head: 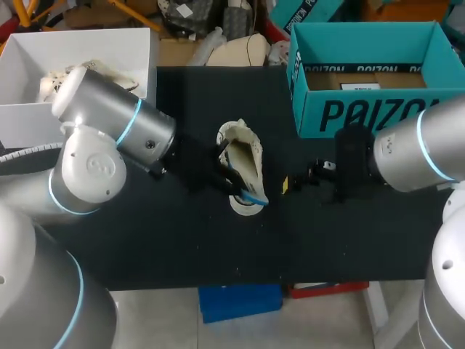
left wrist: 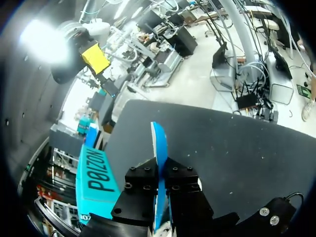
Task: Take the shoe out of the shoebox, open the shoe tongue, remove and reinsert the insole, then place the shoe into the shoebox
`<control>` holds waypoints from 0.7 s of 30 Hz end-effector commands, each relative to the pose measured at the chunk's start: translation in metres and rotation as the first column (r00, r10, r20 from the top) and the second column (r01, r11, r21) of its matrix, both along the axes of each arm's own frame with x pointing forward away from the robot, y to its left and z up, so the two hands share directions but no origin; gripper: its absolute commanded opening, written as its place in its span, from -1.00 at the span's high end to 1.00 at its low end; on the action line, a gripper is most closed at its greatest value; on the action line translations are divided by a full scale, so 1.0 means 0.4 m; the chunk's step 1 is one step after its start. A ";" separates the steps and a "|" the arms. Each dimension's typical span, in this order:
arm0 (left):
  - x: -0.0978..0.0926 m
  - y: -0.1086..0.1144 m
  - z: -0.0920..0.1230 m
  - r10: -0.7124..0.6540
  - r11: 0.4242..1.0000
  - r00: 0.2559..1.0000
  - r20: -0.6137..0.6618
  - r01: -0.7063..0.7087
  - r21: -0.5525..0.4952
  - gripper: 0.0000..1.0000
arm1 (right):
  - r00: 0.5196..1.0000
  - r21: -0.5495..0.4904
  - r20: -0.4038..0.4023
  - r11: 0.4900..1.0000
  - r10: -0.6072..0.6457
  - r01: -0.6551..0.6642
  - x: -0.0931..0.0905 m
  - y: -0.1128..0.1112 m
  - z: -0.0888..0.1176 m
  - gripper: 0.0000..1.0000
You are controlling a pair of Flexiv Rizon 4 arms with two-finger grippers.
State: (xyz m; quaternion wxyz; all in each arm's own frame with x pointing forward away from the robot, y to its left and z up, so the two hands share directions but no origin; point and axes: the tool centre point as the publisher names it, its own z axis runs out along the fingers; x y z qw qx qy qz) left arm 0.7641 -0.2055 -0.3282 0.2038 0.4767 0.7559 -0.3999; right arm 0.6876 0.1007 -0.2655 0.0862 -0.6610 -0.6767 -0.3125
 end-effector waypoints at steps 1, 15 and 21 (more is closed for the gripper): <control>-0.036 0.003 -0.003 0.072 0.997 0.997 0.020 -0.071 -0.043 1.00 | 1.000 -0.001 -0.001 1.000 -0.001 0.001 0.000 0.003 0.000 -1.00; -0.015 0.011 -0.028 0.138 0.988 0.990 -0.005 -0.138 -0.069 1.00 | 1.000 -0.001 -0.001 1.000 -0.001 0.001 0.000 0.003 0.000 -1.00; 0.028 0.021 -0.033 0.146 0.987 0.989 0.020 -0.144 -0.067 1.00 | 1.000 -0.001 -0.001 1.000 -0.001 0.001 0.000 0.003 0.000 -1.00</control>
